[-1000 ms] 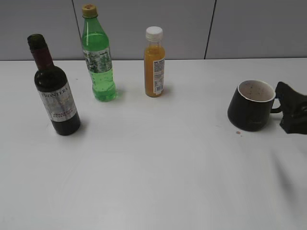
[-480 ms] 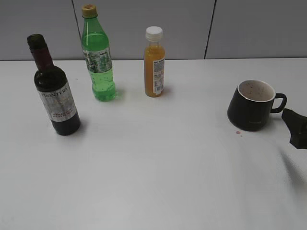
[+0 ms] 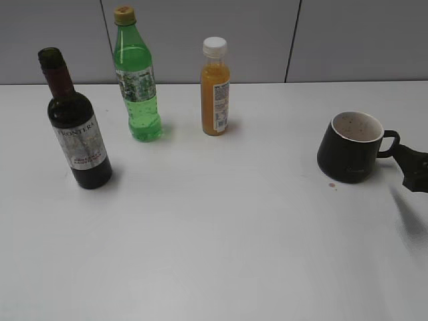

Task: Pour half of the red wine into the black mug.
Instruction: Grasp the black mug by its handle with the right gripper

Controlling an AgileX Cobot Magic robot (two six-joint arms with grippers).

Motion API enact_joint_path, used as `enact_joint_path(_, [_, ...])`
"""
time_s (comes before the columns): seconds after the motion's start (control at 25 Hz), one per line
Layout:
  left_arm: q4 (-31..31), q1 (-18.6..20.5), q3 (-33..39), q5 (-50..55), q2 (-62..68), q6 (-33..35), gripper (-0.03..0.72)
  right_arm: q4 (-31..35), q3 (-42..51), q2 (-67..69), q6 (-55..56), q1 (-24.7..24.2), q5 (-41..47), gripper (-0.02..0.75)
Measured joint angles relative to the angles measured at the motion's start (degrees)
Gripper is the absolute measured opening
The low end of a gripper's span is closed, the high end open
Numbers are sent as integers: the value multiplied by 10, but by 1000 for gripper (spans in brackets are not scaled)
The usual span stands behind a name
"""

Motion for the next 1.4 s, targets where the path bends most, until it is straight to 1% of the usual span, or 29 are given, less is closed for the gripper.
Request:
enact_joint_path(0.28, [0, 0, 0, 0, 0, 0, 589, -20, -37, 43, -1, -19, -1, 587])
enact_joint_path(0.52, [0, 0, 0, 0, 0, 0, 589, -29, -76, 90, -1, -20, -1, 587])
enact_joint_path(1.08, [0, 0, 0, 0, 0, 0, 589, -29, -138, 143, -1, -21, -3, 587])
enact_joint_path(1.4, [0, 0, 0, 0, 0, 0, 589, -44, -176, 178, 2, -21, -3, 587])
